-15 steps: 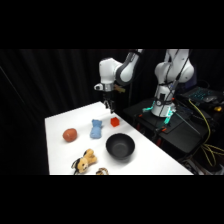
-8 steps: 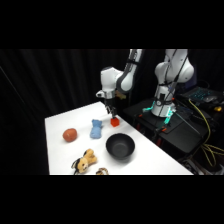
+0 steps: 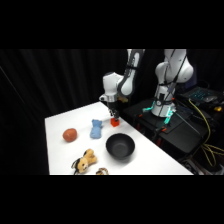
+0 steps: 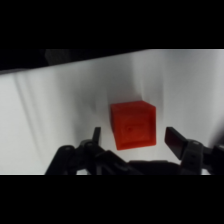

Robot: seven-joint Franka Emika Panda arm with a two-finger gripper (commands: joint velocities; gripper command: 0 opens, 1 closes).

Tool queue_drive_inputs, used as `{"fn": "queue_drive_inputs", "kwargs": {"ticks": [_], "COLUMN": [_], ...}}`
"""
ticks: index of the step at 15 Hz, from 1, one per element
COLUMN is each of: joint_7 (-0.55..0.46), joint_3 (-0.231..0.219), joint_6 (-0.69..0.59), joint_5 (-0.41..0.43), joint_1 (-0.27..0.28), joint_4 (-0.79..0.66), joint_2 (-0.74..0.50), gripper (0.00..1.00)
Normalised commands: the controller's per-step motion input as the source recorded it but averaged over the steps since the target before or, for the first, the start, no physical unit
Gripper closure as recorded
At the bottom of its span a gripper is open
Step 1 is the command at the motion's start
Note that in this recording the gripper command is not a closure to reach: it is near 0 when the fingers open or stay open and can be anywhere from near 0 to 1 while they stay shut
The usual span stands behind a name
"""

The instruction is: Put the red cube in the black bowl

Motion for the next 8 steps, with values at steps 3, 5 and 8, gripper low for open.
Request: {"fn": "queue_drive_inputs", "kwargs": {"ticks": [3, 5, 8], "joint_7": [-0.07, -0.1, -0.18], "joint_3": [0.168, 0.179, 0.26], "joint_6": [0.28, 0.37, 0.29], "joint_5": [0.146, 0.103, 0.137], "joint_1": [-0.136, -0.166, -0.269], "joint_4": [-0.03, 0.0, 0.03], "joint_2": [0.14, 0.17, 0.12], "gripper": [0.0, 0.0, 1.0]}}
